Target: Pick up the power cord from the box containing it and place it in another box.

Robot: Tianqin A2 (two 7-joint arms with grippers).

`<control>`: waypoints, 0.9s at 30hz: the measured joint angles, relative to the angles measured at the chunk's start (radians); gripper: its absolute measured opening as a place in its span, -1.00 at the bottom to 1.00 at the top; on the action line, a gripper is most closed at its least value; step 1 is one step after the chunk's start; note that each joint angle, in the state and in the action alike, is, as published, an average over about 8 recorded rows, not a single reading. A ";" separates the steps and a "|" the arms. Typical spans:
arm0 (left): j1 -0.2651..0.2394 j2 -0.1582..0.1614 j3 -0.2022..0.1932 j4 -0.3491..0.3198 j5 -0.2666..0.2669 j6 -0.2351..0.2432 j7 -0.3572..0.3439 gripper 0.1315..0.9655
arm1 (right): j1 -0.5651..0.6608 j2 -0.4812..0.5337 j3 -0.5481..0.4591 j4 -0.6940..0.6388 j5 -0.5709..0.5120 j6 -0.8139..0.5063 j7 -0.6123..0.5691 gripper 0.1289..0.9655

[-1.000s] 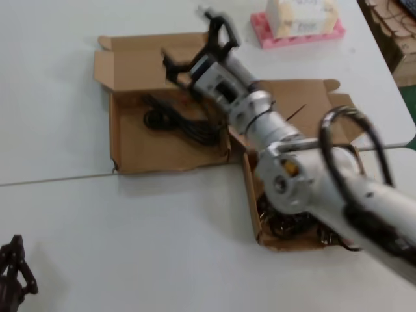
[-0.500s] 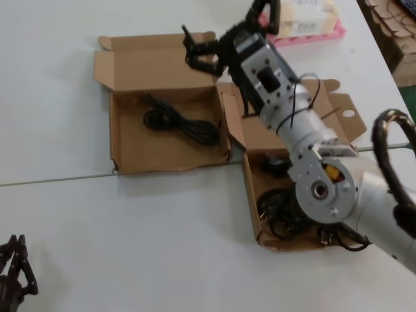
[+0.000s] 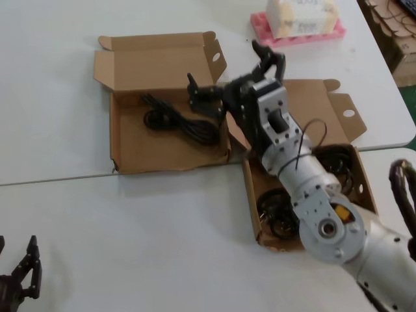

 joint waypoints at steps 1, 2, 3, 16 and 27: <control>0.000 0.000 0.000 0.000 0.000 0.000 0.000 -0.56 | -0.016 -0.001 0.015 0.008 0.004 -0.006 0.000 0.98; 0.000 0.000 0.000 0.000 0.000 0.000 0.000 -0.56 | -0.033 -0.002 0.031 0.017 0.009 -0.013 0.000 0.99; 0.000 0.000 0.000 0.000 0.000 0.000 0.000 -0.56 | -0.048 -0.003 0.046 0.024 0.013 -0.019 0.000 0.99; 0.000 0.000 0.000 0.000 0.000 0.000 0.000 0.12 | -0.260 -0.016 0.244 0.131 0.068 -0.103 0.000 1.00; 0.000 0.000 0.000 0.000 0.000 0.000 0.000 0.65 | -0.437 -0.027 0.411 0.221 0.114 -0.174 0.000 1.00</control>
